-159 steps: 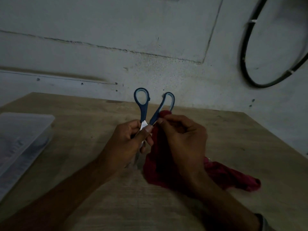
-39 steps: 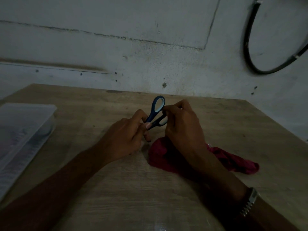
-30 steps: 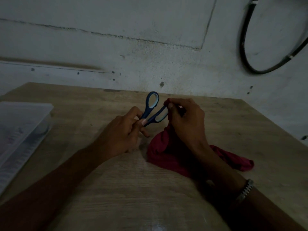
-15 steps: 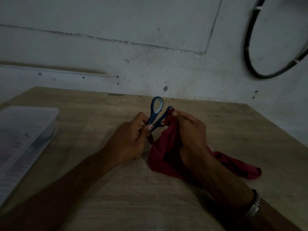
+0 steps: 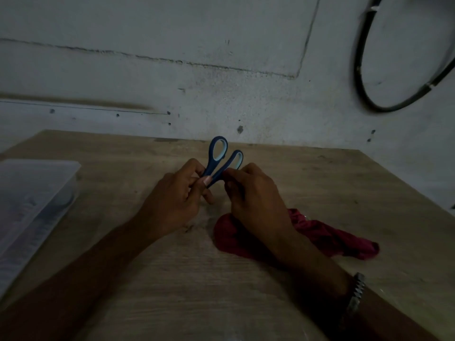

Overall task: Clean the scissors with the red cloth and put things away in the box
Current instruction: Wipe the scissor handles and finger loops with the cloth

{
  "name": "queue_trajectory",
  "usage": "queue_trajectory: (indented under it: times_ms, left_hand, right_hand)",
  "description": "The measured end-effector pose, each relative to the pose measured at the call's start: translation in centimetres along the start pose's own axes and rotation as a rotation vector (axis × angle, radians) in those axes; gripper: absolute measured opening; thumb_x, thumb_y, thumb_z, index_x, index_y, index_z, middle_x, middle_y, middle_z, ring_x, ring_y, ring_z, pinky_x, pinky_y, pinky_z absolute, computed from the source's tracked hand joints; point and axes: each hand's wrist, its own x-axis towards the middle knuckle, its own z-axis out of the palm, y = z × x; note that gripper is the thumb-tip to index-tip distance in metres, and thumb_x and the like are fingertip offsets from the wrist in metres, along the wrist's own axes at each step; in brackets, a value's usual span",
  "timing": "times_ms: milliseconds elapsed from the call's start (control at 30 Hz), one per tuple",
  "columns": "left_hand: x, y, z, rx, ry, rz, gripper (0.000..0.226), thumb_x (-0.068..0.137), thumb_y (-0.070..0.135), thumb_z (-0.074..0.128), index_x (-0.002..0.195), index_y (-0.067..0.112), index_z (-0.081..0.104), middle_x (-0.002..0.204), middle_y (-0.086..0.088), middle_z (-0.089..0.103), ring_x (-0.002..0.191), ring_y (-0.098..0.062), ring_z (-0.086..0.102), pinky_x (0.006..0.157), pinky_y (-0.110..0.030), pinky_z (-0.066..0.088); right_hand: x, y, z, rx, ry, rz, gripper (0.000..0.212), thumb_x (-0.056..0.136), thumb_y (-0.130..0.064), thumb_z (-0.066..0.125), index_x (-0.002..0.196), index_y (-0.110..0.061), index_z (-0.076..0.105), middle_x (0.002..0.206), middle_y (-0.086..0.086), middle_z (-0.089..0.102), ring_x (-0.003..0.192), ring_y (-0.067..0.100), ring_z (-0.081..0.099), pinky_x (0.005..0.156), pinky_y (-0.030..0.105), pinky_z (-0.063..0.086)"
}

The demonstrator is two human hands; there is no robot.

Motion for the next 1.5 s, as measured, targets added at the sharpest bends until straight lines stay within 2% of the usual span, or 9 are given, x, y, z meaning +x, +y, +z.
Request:
queue_trajectory:
  times_ms: [133,333,500,633,733,900,1100,1233,1500]
  left_hand:
    - [0.2,0.9,0.4,-0.098,-0.051,-0.055,0.015,0.105,0.025,0.046,0.111,0.014,0.054,0.081,-0.001,0.077,0.033,0.0,0.05,0.036,-0.017,0.038]
    - [0.3,0.8,-0.2,-0.214,-0.101,-0.132,0.017,0.105,0.029,0.047,0.109,0.014,0.053,0.08,-0.005,0.077,0.03,-0.014,0.044,0.033,-0.023,0.037]
    - [0.0,0.7,0.1,-0.19,-0.065,-0.098,0.016,0.105,0.029,0.047,0.11,0.015,0.053,0.08,-0.003,0.076,0.031,-0.008,0.047,0.035,-0.023,0.04]
    - [0.0,0.0,0.1,-0.144,-0.047,-0.102,0.016,0.104,0.033,0.047,0.108,0.018,0.052,0.085,0.003,0.078,0.032,-0.017,0.053,0.035,-0.028,0.044]
    - [0.4,-0.5,0.0,-0.082,-0.028,-0.107,0.015,0.103,0.032,0.051,0.102,0.019,0.057,0.084,0.007,0.078,0.036,-0.012,0.058,0.043,-0.029,0.049]
    - [0.7,-0.5,0.4,-0.031,0.029,-0.077,0.016,0.103,0.032,0.052,0.1,0.02,0.062,0.079,0.01,0.076,0.043,-0.012,0.063,0.048,-0.035,0.056]
    - [0.7,-1.5,0.2,0.046,0.039,-0.059,0.015,0.103,0.032,0.053,0.095,0.024,0.062,0.078,0.011,0.076,0.048,0.006,0.056,0.057,-0.032,0.05]
    - [0.2,-0.4,1.1,-0.018,0.027,0.001,0.011,0.102,0.027,0.054,0.097,0.023,0.063,0.077,0.01,0.075,0.049,-0.002,0.062,0.055,-0.031,0.054]
    - [0.3,-0.8,1.5,0.102,0.106,0.022,0.011,0.102,0.033,0.052,0.099,0.025,0.06,0.083,0.014,0.075,0.057,-0.002,0.069,0.061,-0.042,0.059]
  right_hand:
    - [0.5,0.7,-1.0,-0.27,0.065,0.069,0.046,0.1,-0.006,0.064,0.139,-0.03,0.067,0.117,0.0,0.057,0.078,0.012,0.053,0.061,0.028,0.046]
    - [0.6,1.9,-1.6,-0.259,0.112,0.015,0.045,0.099,-0.004,0.069,0.139,-0.024,0.069,0.122,0.003,0.06,0.077,0.013,0.059,0.059,0.025,0.046]
    - [0.9,0.9,-0.1,0.12,0.106,0.143,0.026,0.104,-0.01,0.056,0.117,-0.018,0.077,0.091,0.004,0.067,0.08,0.017,0.061,0.068,0.03,0.046]
    - [0.4,-0.5,0.3,0.622,-0.023,0.378,0.024,0.109,-0.014,0.054,0.109,-0.017,0.078,0.071,-0.001,0.068,0.052,0.007,0.055,0.053,0.027,0.045]
    - [0.2,-1.0,-0.7,0.847,-0.056,0.534,0.025,0.107,-0.014,0.061,0.095,-0.025,0.079,0.069,-0.003,0.07,0.056,0.009,0.059,0.051,0.023,0.048]
    - [-0.4,-1.3,-0.6,0.194,0.239,0.194,0.021,0.097,-0.011,0.069,0.111,-0.019,0.082,0.098,-0.009,0.07,0.084,0.001,0.066,0.08,0.02,0.056]
    - [0.1,-1.9,-1.8,0.194,0.508,0.051,0.02,0.1,-0.006,0.067,0.116,-0.012,0.078,0.106,-0.003,0.067,0.087,-0.006,0.062,0.079,0.006,0.052]
    - [0.3,-1.1,-1.5,0.097,0.333,0.094,0.025,0.104,-0.009,0.059,0.126,-0.01,0.073,0.11,0.0,0.059,0.081,-0.001,0.055,0.079,0.019,0.057]
    - [-0.6,-2.3,0.7,0.051,0.054,0.011,0.02,0.103,-0.009,0.058,0.115,-0.014,0.074,0.096,-0.004,0.047,0.076,0.003,0.045,0.065,0.011,0.039]
